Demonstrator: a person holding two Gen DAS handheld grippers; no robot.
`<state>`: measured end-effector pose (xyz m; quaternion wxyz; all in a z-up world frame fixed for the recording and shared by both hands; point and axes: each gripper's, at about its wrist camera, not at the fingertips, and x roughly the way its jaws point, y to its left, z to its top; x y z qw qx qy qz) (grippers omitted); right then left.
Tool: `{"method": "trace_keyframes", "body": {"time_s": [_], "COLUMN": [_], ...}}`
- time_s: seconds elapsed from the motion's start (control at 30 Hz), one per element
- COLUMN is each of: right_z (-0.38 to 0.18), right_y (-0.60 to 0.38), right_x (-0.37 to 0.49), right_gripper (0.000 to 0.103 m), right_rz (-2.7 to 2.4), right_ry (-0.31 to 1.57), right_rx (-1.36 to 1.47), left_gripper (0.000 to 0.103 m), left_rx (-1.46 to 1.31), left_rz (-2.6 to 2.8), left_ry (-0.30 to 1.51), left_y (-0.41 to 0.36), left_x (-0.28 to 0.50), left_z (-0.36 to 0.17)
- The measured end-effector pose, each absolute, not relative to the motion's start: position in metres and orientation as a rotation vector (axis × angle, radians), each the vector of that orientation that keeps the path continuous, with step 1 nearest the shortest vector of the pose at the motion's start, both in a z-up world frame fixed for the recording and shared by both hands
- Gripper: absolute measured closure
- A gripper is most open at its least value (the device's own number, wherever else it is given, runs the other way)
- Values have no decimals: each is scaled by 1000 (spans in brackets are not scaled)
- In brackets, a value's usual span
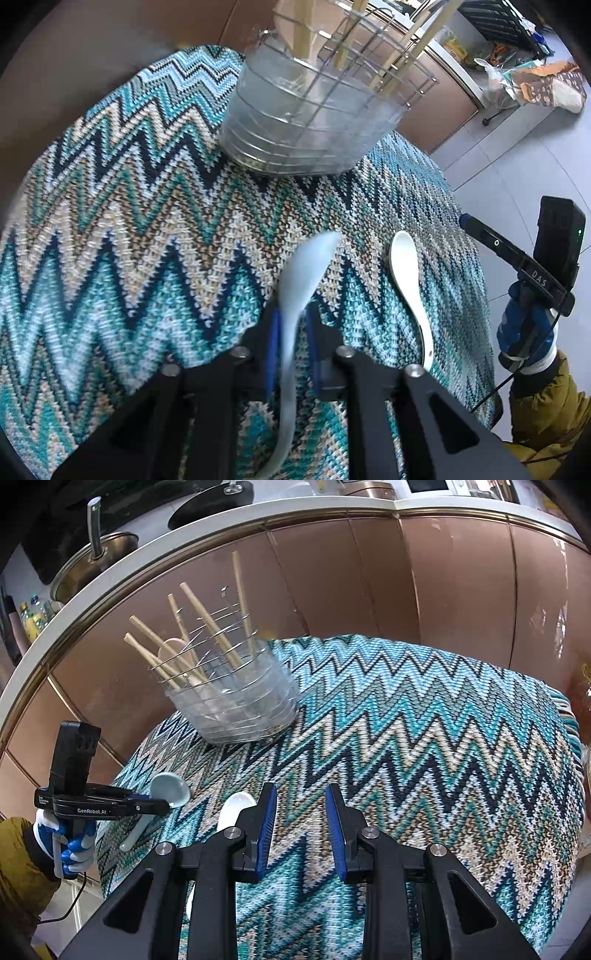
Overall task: Organize utensils
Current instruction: 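Close the right tool on the other white spoon while the left tool holds its spoon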
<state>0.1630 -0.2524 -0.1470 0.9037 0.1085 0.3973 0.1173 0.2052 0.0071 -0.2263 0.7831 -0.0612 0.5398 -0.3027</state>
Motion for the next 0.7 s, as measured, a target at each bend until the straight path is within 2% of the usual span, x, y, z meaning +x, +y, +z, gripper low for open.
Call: {"method": "trace_keyframes", "body": {"time_s": [0.03, 0.07, 0.7], "right_z": [-146, -146, -165], "right_y": [-250, -248, -229], "right_x": [163, 163, 180], "right_gripper": [76, 76, 73], "right_rz": [246, 252, 341], "right_ry": [822, 824, 911], "right_rx": [220, 216, 210], "left_gripper": [75, 73, 71], "left_rx": [-131, -132, -153], "left_rz": [-650, -650, -646], "left_ry": [1160, 1158, 1084], "left_y": [11, 16, 43], "left_x": [202, 202, 215], "left_z": [-225, -221, -192]}}
